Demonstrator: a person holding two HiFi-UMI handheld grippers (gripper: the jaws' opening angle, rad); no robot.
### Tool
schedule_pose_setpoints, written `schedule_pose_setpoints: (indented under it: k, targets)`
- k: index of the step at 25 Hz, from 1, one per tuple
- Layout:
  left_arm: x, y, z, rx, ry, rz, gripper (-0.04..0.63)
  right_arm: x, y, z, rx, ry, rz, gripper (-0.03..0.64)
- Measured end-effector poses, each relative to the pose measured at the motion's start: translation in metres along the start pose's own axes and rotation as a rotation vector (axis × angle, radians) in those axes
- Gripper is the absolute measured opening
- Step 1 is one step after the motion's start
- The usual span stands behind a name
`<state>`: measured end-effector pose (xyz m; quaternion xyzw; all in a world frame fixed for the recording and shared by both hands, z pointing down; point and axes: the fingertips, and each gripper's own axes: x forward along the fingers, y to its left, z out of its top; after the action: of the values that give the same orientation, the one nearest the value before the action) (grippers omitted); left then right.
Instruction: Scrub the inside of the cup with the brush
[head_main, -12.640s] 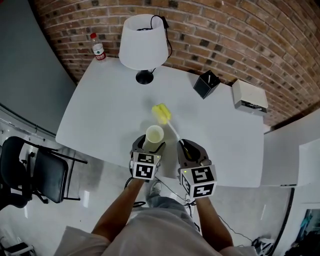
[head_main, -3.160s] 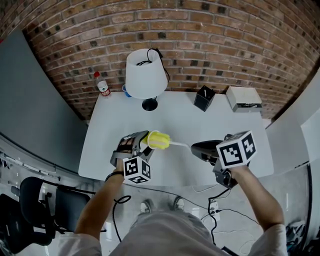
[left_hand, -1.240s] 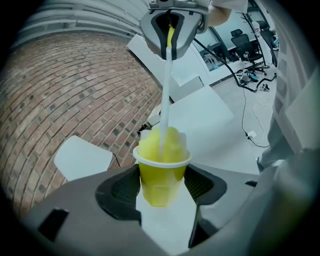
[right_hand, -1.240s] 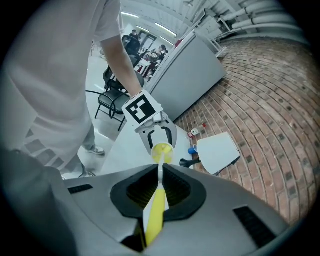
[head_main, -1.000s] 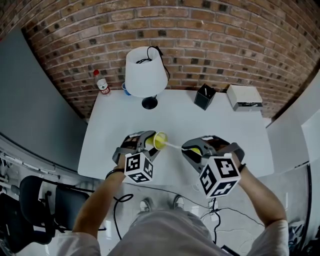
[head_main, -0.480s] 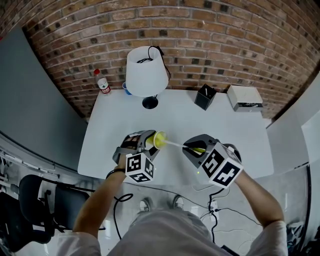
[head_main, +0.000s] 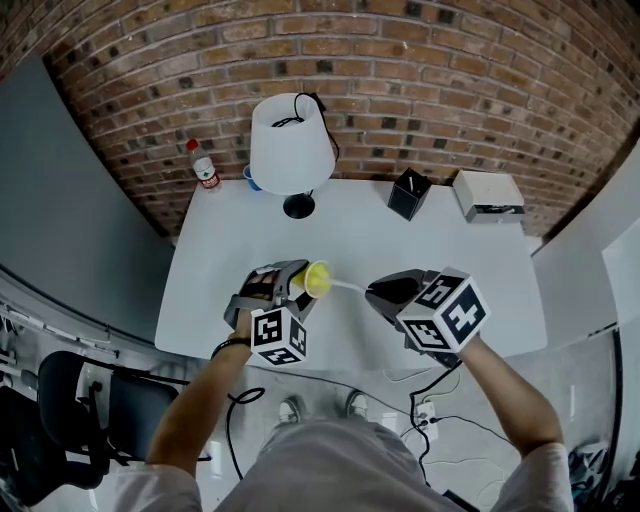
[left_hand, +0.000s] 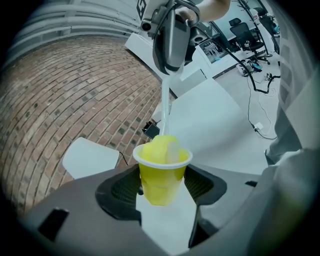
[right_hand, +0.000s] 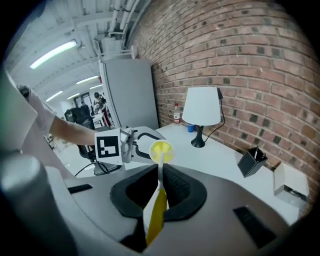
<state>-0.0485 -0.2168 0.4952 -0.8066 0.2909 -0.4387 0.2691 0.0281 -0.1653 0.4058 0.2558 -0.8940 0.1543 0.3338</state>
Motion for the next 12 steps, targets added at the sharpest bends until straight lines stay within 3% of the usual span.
schedule_pose_setpoints:
  k: [12]
  targets:
    - [0.002,0.001,0.000,0.038,0.005,0.041,0.285,0.005,-0.010,-0.013,0.450,-0.068,0.117,0.028]
